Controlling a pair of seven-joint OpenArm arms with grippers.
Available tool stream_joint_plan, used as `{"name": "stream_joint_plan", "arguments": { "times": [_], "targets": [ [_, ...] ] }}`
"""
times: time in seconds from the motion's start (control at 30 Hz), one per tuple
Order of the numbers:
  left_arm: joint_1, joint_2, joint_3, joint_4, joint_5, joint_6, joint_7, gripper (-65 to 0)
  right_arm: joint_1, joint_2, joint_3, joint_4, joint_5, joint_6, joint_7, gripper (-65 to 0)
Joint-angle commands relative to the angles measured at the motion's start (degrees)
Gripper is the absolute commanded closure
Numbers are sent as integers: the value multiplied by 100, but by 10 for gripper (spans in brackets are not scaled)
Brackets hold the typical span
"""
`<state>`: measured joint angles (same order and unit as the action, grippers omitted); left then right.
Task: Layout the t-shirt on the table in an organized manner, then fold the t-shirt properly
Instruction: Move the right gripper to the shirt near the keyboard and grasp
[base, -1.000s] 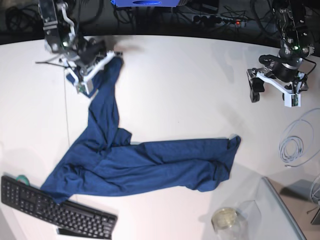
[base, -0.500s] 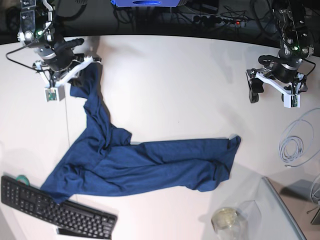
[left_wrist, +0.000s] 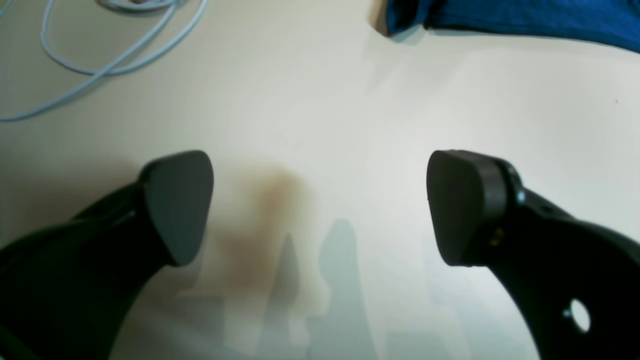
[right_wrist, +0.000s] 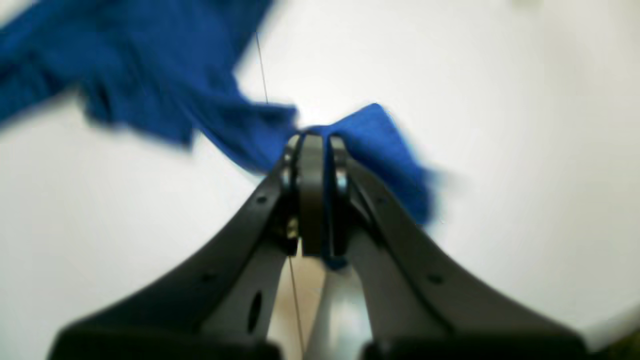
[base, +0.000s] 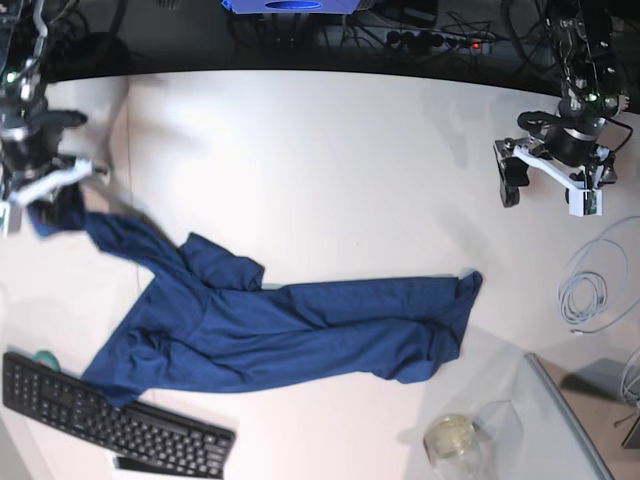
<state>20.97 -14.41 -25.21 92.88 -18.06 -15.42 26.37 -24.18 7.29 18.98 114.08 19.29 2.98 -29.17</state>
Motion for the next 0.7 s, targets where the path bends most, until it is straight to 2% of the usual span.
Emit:
{"name": "stream_joint_plan", "arguments": {
  "times": [0.0,0.13,0.27,0.33,0.43,0.5,0.67],
  "targets": [
    [-9,-84,-6,97,-18,-10,-136,-650,375,163,-65,113,36,40,205,-2],
    [-18,-75,3,123,-18,-10,-127,-650,1676,541,-865,-239,36,40,187,-6],
    [-71,-75,11,97,26,-10,-92,-650,3381,594,-1762,-1215,36,40,-112,-11],
    [-71,-66,20,79,26,-10,-92,-650,4243,436,-2254,-2032,62,40,-138,-74],
    [-71,-22,20,79,26,-10,-92,-650,4990,128,-2914,-2841,62,40,-138,-272],
    [-71,13,20,79,26,-10,-92,-650,5095,-4,-3169,-2999,62,40,-138,-366],
    [-80,13,20,-44,26,-10,-83,-650,4753,84,-3002,-3026,62,-13,-138,-387]
  ]
}}
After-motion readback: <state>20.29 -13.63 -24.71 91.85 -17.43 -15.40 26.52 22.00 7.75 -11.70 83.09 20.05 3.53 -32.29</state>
